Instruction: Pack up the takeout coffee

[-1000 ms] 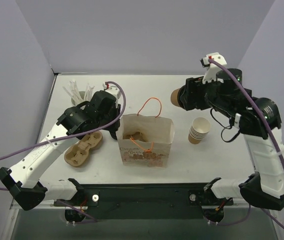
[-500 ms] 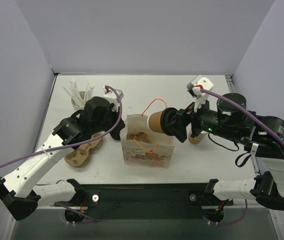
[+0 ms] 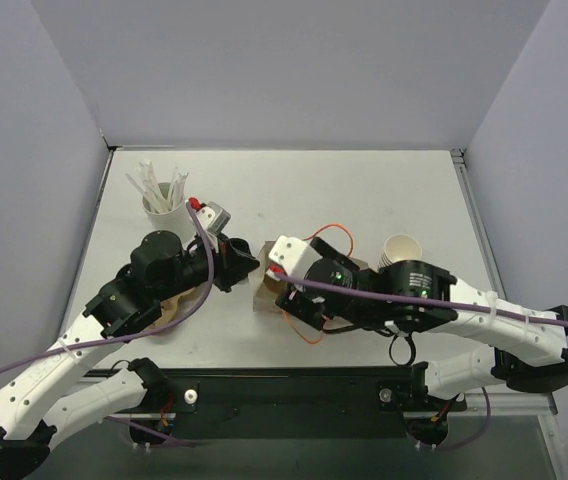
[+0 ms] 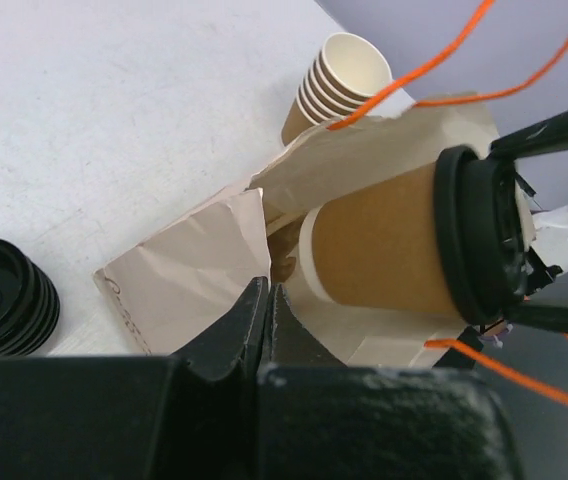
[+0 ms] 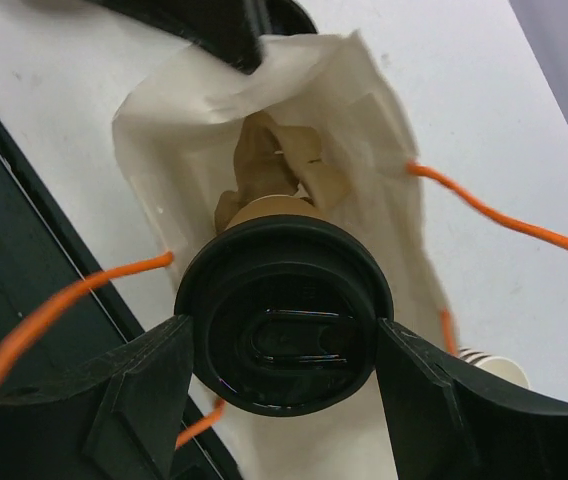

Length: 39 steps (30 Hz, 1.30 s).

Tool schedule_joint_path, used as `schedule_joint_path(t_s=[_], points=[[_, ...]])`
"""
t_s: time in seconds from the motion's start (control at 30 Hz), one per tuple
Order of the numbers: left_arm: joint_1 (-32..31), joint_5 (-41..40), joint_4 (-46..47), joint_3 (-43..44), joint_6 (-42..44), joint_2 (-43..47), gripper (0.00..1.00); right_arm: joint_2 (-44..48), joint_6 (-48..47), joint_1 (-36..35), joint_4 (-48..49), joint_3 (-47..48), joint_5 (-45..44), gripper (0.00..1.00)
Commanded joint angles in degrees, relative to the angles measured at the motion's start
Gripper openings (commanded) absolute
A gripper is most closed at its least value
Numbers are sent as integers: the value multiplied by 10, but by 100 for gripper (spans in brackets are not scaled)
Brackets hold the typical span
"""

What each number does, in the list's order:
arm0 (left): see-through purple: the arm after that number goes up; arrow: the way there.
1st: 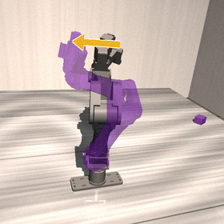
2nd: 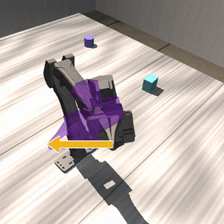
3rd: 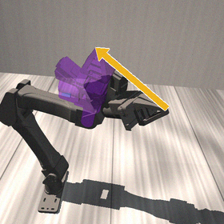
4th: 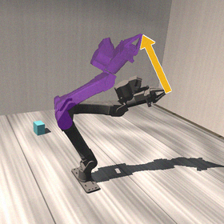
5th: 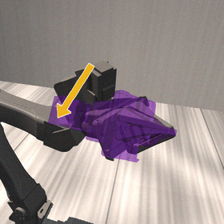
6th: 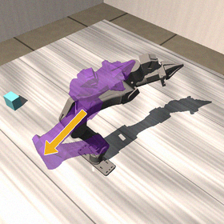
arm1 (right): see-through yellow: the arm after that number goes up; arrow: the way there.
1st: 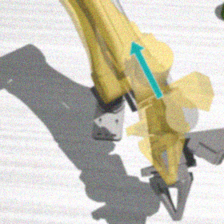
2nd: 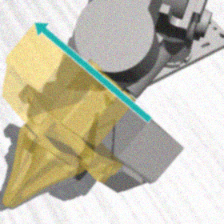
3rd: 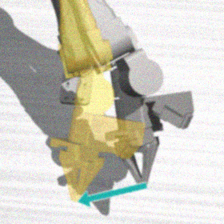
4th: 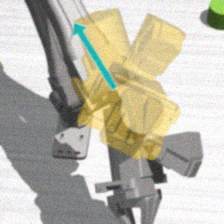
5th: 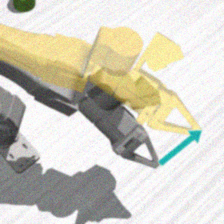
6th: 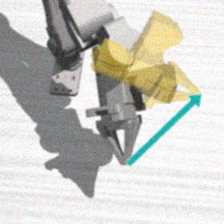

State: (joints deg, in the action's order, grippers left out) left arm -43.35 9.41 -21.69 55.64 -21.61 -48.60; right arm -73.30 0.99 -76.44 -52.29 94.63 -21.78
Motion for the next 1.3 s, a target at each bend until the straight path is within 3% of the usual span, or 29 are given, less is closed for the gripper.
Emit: schedule_joint_path(t_s=[0.0,0.33,0.57,1.1,1.23,1.27], points=[[2,70,118,-52,22,40,0,-5,-17,-58,3,-59,-95,40],[2,109,86,-96,31,76,0,-6,-5,-90,61,-103,-203,39],[2,97,63,-91,40,76,0,5,-5,-78,87,-117,-204,39],[3,83,42,-74,62,69,0,21,-47,-73,173,98,-208,40],[2,85,42,-83,65,74,0,50,-56,-24,235,88,-215,40],[2,88,39,-83,67,76,0,58,-53,17,249,76,-209,40]])
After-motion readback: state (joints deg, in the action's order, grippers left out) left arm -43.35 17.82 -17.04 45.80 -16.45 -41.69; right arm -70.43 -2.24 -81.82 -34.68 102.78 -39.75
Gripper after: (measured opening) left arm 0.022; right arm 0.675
